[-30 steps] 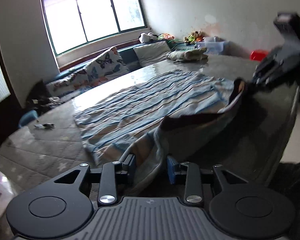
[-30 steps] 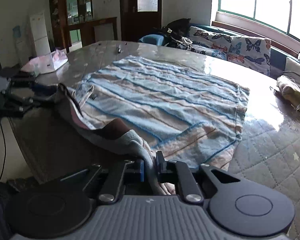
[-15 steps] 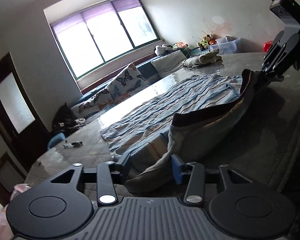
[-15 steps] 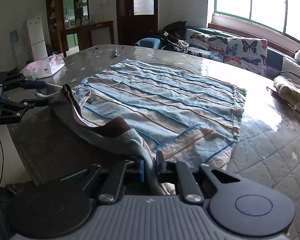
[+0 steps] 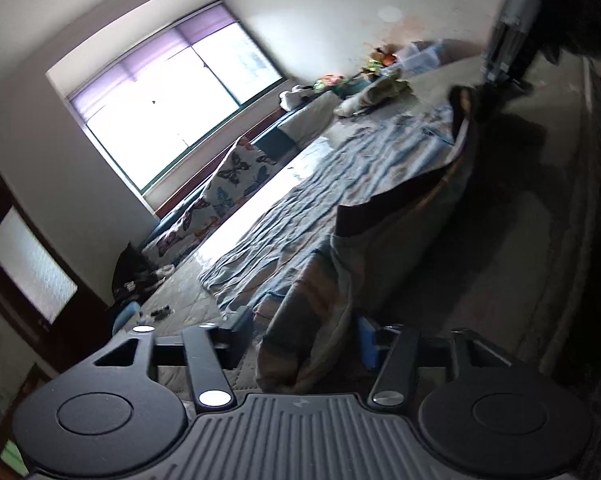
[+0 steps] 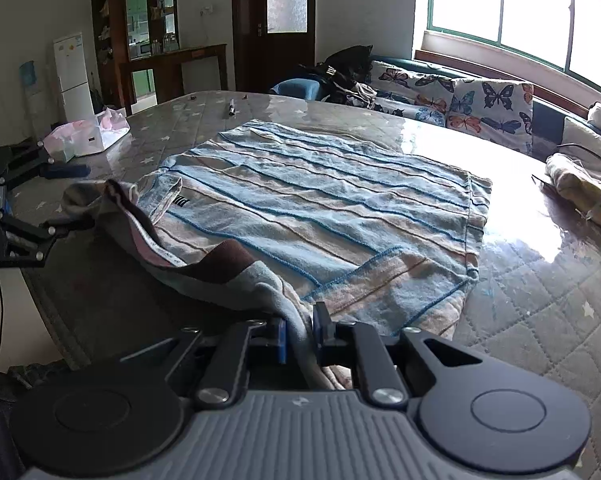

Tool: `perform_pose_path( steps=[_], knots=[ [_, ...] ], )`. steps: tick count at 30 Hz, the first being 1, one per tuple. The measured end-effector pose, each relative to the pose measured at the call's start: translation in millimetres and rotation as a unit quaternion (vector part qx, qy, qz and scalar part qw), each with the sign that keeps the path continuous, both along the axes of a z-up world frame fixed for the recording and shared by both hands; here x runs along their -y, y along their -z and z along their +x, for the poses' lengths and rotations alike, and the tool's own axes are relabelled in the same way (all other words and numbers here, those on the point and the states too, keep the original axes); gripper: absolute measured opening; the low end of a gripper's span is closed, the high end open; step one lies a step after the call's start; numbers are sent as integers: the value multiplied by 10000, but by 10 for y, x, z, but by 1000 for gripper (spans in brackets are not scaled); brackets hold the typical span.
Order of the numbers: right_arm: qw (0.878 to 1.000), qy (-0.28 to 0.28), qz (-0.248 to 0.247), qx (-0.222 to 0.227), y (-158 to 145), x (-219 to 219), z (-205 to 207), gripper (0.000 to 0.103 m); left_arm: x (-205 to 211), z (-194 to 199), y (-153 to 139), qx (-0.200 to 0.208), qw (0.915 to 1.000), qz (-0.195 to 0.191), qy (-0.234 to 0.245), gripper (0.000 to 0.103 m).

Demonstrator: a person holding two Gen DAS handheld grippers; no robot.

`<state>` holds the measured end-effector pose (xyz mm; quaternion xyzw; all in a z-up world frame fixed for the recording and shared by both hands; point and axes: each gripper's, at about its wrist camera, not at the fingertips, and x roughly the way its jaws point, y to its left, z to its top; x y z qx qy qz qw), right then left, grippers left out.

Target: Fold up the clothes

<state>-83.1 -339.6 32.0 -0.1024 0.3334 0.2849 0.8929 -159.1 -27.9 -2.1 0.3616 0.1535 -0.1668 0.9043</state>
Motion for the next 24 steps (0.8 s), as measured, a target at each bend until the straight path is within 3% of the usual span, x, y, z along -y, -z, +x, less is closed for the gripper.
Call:
perform_pose_path(
  steps=[3, 6, 18, 24],
  knots=[
    [10000, 29, 39, 18, -10, 5, -16, 10, -13, -20, 2, -103, 9999, -42, 30, 13],
    [9999, 32, 57, 76, -30, 6, -58, 8, -33, -64, -42, -113, 9998, -177, 35, 6],
    [9987, -270, 117, 415, -446, 71, -629, 6, -237, -637, -597, -23, 9968, -790, 101, 5],
    [9979, -309, 193, 531, -636, 33, -521, 6, -285, -355, -753, 60, 9946, -1038, 55, 5]
  ],
)
